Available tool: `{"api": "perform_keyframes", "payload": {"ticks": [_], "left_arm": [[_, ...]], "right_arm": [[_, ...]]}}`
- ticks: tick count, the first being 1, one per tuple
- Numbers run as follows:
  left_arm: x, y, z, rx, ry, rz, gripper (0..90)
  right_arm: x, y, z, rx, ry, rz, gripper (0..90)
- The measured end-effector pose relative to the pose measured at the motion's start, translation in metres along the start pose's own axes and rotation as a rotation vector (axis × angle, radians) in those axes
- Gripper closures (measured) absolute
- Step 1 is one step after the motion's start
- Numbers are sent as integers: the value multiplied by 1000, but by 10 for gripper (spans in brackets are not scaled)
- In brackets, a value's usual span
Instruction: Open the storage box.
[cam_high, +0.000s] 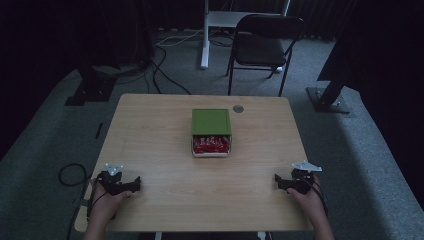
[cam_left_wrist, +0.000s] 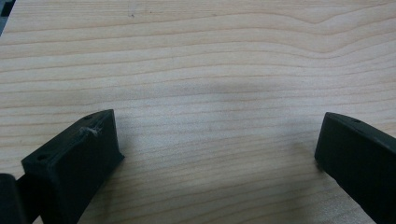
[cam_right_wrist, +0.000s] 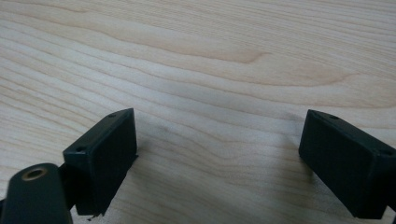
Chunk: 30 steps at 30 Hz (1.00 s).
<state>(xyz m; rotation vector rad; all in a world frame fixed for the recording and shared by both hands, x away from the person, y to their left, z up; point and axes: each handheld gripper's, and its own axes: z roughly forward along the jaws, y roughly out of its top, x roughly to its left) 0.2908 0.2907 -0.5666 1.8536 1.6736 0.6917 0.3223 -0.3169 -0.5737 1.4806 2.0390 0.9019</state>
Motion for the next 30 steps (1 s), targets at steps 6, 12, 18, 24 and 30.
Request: {"api": "perform_keyframes", "payload": {"ticks": [6,12,18,24,30], "left_arm": [[0,0,0,0,0,4,5],[-2,0,0,-5,-18,21,6],[-6,1,0,-17,-22,73,7],[-14,4,1,-34,-23,143,7],[-26,7,1,-27,-54,193,7]], "right_arm": [[0,0,0,0,0,-1,107],[0,0,0,0,-1,-1,107],[0,0,0,1,-1,0,107],[0,0,0,0,-1,-1,107],[0,0,0,0,-1,0,107]]}}
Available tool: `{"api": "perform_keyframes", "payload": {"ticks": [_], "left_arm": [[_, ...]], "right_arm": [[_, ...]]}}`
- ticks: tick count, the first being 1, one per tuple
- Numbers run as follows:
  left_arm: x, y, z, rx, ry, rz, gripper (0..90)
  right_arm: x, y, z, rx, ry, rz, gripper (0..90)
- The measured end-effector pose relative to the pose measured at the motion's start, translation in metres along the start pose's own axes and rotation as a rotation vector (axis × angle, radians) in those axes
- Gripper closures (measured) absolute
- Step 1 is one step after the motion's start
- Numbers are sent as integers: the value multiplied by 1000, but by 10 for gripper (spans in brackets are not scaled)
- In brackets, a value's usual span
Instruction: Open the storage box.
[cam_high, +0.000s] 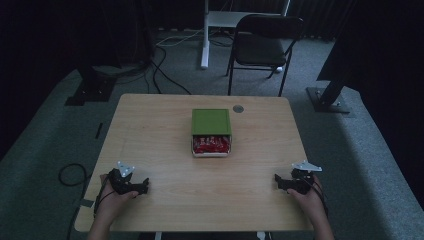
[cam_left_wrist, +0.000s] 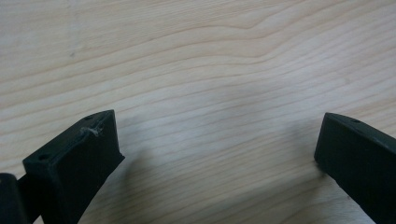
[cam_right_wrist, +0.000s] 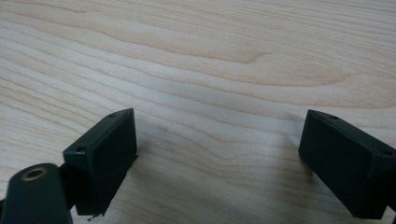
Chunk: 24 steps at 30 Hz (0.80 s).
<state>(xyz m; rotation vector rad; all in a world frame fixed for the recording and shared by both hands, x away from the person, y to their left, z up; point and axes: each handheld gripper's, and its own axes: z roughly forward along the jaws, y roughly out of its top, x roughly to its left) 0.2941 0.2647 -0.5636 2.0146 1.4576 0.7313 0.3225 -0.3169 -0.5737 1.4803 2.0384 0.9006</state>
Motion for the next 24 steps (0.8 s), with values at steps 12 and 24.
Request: {"api": "perform_keyframes", "payload": {"ticks": [12,24], "left_arm": [[-28,18,4,-31,-37,103,7],[-61,37,9,-57,-90,203,7]], "right_arm": [[0,1,1,0,-6,7,108],[1,1,1,1,-7,9,108]]}}
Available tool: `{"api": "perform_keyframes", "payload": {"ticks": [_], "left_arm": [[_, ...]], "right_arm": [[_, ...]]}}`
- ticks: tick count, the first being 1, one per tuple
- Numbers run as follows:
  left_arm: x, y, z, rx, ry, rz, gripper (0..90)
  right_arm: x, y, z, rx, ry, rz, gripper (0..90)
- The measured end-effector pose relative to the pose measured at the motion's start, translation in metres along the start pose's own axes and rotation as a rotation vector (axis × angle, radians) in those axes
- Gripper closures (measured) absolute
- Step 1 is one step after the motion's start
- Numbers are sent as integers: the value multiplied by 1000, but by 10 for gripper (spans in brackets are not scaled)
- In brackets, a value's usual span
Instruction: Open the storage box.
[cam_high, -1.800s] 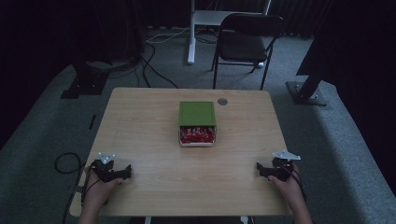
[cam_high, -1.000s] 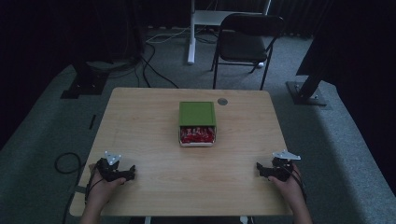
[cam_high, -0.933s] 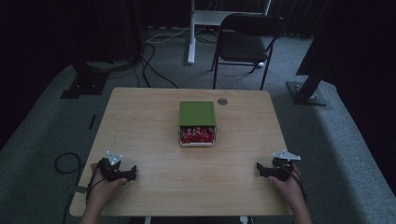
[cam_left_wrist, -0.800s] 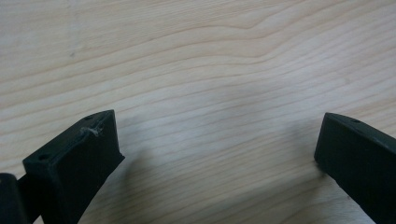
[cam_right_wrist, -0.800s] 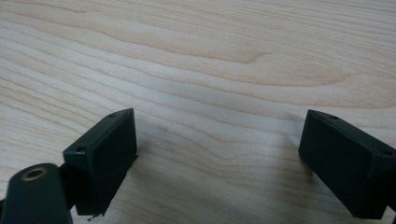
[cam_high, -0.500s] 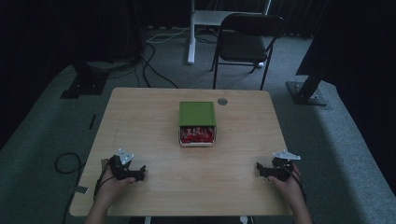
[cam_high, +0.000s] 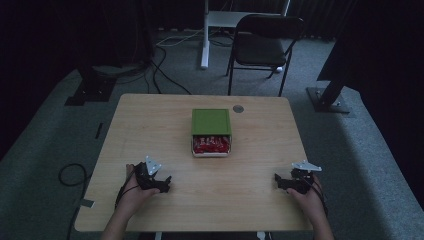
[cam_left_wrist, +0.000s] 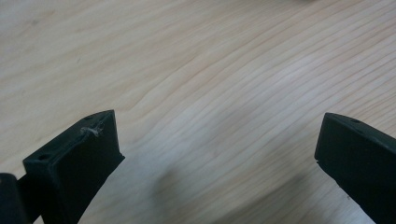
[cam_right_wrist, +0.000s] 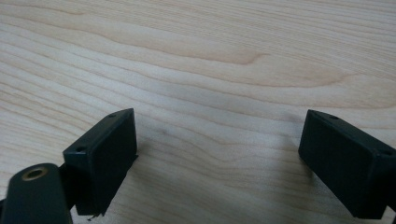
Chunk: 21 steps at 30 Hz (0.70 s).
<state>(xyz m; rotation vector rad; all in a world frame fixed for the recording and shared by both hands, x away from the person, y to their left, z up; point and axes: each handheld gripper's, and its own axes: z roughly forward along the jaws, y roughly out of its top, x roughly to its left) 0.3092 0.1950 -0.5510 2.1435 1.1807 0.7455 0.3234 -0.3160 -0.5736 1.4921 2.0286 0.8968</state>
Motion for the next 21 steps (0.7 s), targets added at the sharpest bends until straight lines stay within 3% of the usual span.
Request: {"api": "perform_keyframes", "payload": {"ticks": [14,16,21], "left_arm": [[-31,31,7,-45,-35,140,7],[-33,33,8,-51,-39,145,7],[-46,44,12,-60,-59,216,7]], "right_arm": [[0,0,0,0,0,1,108],[0,0,0,0,0,1,108],[0,0,0,0,0,1,108]]}}
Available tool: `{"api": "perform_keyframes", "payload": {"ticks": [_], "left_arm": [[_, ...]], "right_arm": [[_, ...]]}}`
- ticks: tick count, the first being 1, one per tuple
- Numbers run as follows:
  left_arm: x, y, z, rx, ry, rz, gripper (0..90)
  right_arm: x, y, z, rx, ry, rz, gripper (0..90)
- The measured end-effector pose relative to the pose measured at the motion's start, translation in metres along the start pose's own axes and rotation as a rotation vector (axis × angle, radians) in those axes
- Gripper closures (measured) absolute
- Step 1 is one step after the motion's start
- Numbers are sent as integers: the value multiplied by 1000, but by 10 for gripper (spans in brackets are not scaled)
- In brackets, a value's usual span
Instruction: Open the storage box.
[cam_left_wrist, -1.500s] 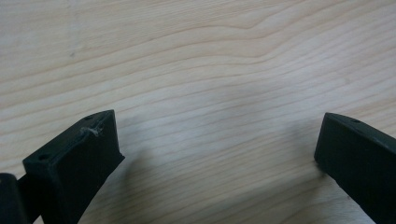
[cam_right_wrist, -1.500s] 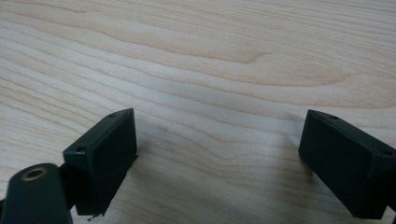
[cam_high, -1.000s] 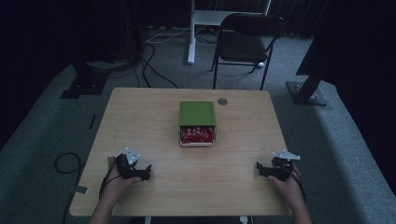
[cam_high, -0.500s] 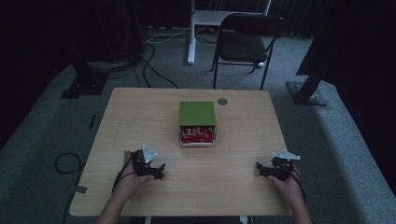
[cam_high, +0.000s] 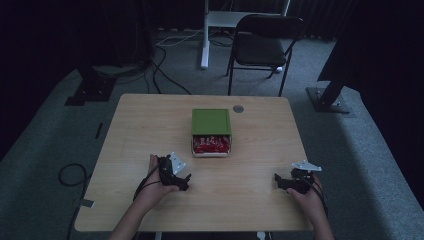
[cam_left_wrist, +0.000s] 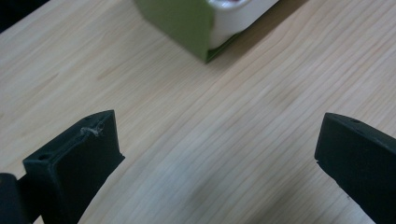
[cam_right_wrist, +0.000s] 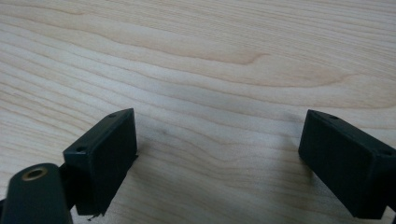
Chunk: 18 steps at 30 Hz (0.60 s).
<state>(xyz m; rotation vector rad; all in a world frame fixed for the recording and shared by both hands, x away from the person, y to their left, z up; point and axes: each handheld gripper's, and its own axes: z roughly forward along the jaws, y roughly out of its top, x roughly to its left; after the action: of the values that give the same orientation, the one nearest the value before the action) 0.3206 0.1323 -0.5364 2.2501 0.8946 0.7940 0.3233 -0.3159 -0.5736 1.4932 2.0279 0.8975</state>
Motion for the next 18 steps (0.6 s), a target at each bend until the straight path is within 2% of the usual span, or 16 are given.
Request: {"api": "perform_keyframes", "payload": {"ticks": [4,5,9,14,18], "left_arm": [[-5,6,3,-13,-11,28,7],[-8,8,4,-11,-14,51,7],[-14,16,7,-23,-8,98,7],[-20,26,9,-47,-7,133,7],[-24,33,10,-56,-7,177,7]], "right_arm": [[0,0,0,0,0,0,108],[0,0,0,0,0,0,108],[0,0,0,0,0,1,108],[0,0,0,0,0,1,108],[0,0,0,0,0,1,108]]}}
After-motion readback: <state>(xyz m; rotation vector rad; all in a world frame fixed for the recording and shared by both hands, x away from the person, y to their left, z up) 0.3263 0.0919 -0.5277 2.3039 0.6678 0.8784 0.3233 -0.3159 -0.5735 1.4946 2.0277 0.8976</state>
